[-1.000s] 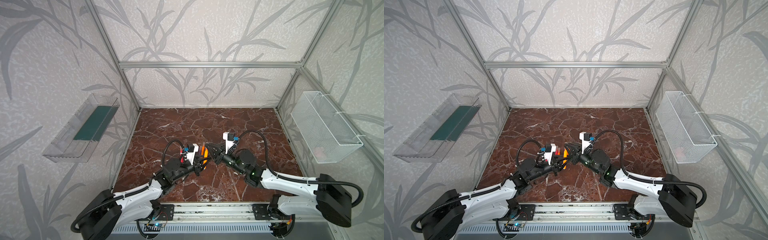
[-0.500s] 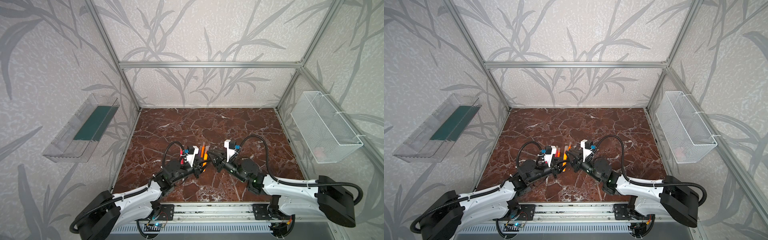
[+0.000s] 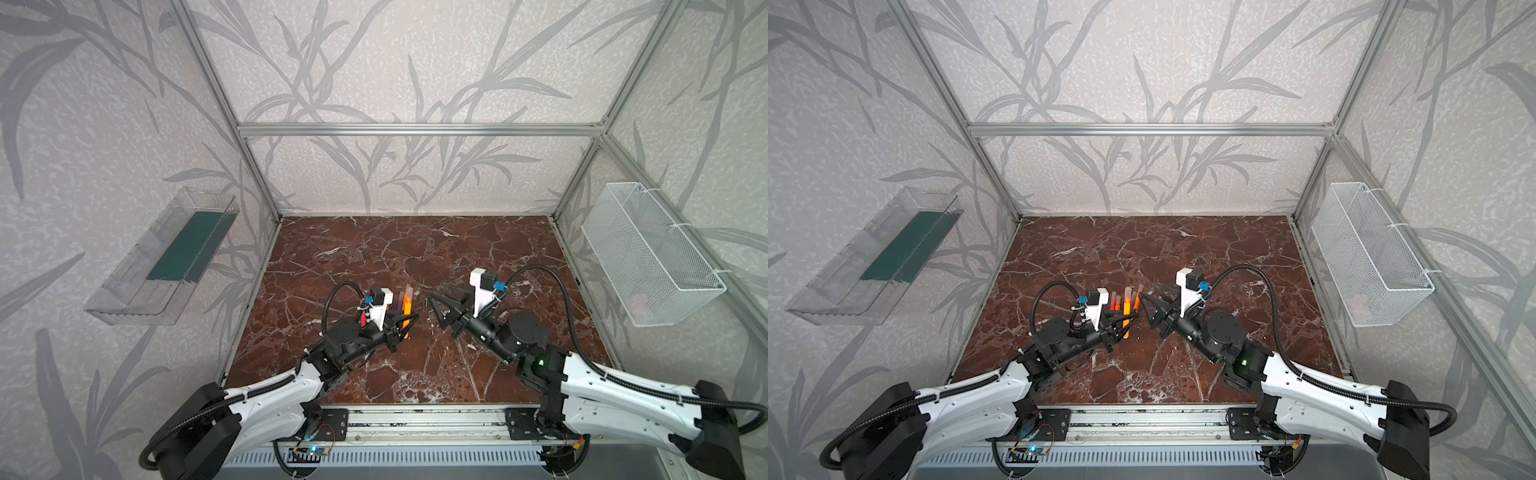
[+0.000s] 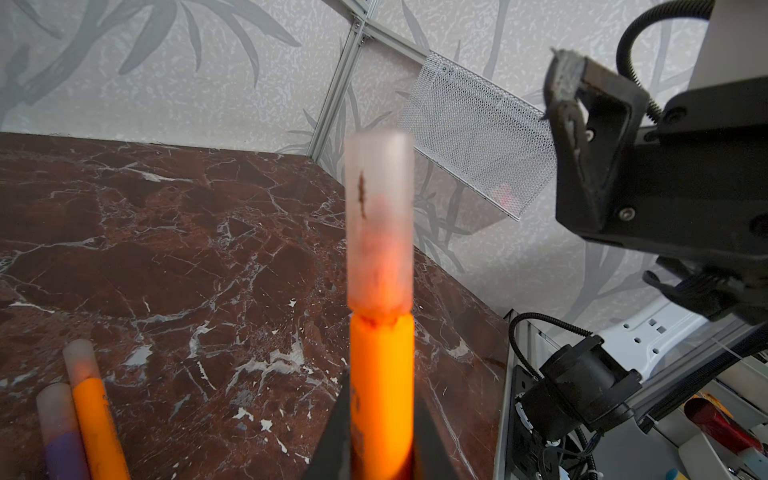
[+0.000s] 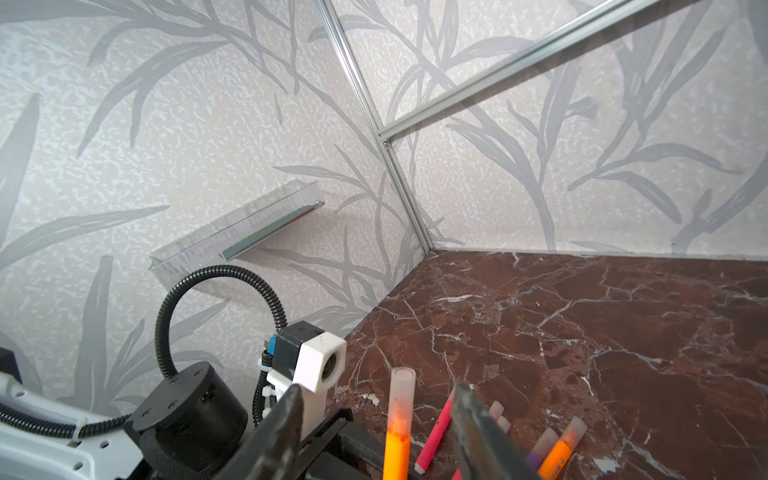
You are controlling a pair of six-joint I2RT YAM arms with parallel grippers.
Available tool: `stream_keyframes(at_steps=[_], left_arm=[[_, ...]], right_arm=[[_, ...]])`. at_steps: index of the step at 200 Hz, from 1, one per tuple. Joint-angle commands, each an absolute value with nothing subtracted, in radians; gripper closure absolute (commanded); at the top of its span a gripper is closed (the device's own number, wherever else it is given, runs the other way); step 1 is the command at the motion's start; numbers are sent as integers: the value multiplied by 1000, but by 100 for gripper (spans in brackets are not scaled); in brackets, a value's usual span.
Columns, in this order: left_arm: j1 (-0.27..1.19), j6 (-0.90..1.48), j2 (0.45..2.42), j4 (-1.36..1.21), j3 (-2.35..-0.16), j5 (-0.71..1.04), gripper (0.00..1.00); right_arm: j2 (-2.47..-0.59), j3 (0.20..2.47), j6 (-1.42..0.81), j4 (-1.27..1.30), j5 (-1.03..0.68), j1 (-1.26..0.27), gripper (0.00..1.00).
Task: Insert the pens into the pen caps
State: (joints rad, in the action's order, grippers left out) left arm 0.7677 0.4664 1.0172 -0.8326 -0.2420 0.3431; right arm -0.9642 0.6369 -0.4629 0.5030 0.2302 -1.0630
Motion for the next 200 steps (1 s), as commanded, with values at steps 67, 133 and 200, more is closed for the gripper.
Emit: stream_keyframes(at_steps=[67, 133, 200], left_arm=[[768, 420, 1049, -857, -286, 368, 100], [768, 405, 1070, -836, -299, 349, 100], [769, 405, 1095, -836, -310, 342, 100]], right_arm=[[-1236, 859, -534, 262, 261, -1064, 49], [-1295, 921, -540, 270, 211, -1065, 55], [-1341, 957, -552, 263, 165, -1056, 62]])
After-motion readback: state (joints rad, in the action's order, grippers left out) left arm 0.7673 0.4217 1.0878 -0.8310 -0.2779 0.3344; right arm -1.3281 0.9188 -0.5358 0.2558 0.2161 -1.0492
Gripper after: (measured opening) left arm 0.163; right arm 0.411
